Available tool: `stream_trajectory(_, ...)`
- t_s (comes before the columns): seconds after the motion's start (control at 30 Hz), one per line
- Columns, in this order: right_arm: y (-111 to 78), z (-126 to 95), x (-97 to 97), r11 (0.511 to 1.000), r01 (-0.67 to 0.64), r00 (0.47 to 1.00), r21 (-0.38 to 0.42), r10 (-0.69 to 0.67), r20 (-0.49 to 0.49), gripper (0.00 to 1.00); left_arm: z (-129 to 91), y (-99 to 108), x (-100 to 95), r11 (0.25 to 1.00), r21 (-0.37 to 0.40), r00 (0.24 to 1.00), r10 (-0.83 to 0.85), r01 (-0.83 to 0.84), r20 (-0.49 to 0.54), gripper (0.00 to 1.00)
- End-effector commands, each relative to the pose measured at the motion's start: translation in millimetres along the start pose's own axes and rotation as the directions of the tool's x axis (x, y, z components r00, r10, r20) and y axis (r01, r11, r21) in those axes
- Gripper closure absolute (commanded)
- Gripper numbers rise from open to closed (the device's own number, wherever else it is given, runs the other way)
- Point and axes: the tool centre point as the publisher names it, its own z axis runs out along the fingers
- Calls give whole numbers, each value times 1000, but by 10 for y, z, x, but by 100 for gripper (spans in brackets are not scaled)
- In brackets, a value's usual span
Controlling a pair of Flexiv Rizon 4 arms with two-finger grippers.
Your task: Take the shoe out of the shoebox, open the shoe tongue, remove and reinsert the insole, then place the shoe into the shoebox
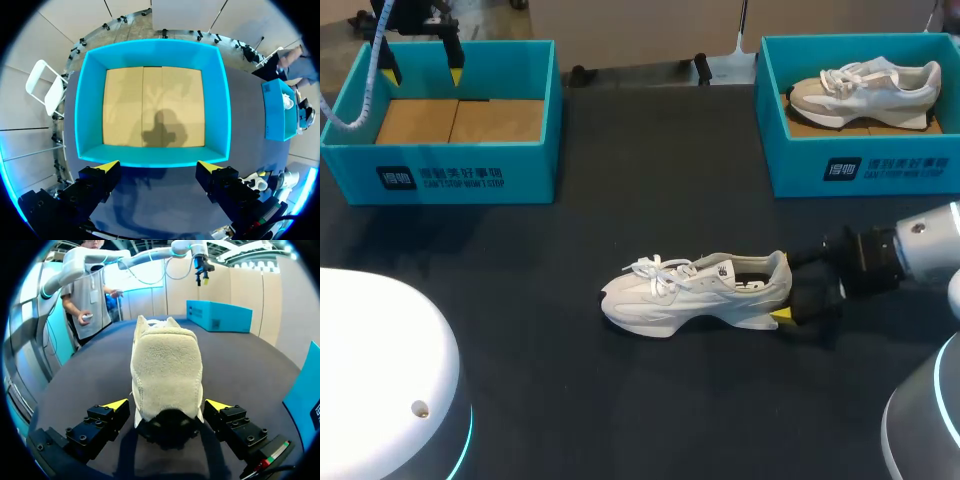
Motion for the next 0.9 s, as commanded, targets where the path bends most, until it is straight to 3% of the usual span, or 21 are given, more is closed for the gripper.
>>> stream_trajectory(0.03, 38, 113, -14, 1000, 0, 1000, 1, 0, -1, 0, -2, 6, -1, 1000, 1, 1000, 0, 0, 1, 0)
stream_trajectory(0.43, 116, 266, -95, 999, 28, 1000, -19, -28, 11, 0, -2, 6, -1, 1000, 1, 1000, 0, 0, 1, 0)
stream_trajectory(0.77, 48, 347, -40, 999, 30, 1000, -19, -30, -3, 0, -2, 6, -1, 1000, 1, 1000, 0, 0, 1, 0)
stream_trajectory(0.83, 29, 369, -31, 999, 28, 1000, -19, -28, -6, 11, -2, 6, -1, 1000, 1, 1000, 0, 0, 1, 0)
stream_trajectory(0.87, 22, 383, -28, 1000, 25, 1000, -19, -25, -10, 53, -2, 6, -1, 1000, 1, 1000, 0, 0, 1, 0)
stream_trajectory(0.9, 20, 387, -28, 1000, 23, 1000, -21, -24, -11, 60, -2, 6, -1, 1000, 1, 1000, 0, 0, 1, 0)
